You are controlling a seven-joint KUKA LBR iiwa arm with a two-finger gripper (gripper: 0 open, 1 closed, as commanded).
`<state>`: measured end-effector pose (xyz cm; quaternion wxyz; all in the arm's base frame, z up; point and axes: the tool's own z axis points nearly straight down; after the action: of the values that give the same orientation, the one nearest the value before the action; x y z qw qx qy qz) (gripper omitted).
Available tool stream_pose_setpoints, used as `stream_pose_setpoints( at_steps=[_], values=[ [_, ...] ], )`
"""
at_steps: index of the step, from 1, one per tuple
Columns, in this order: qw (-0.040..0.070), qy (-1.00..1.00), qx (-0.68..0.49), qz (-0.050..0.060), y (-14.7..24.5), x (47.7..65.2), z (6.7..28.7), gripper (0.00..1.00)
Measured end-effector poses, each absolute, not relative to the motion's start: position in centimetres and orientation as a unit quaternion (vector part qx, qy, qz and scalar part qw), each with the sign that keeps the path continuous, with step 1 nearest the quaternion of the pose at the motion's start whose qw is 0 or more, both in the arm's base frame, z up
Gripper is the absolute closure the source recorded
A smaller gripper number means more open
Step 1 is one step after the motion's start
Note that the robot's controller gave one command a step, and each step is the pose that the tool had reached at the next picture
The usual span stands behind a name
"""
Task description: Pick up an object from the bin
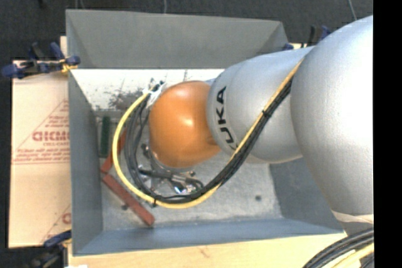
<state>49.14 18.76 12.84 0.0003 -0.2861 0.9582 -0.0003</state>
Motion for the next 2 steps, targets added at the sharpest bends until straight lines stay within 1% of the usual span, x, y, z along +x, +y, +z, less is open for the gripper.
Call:
stream_pose_setpoints(
  at_steps=[1,2],
  values=[
    [0.005,0.957,-0.291,0.0,18.9,49.8,14.6,1.0],
    [0.001,0.979,-0.204,0.001,19.0,49.5,13.6,0.0]
  ],
)
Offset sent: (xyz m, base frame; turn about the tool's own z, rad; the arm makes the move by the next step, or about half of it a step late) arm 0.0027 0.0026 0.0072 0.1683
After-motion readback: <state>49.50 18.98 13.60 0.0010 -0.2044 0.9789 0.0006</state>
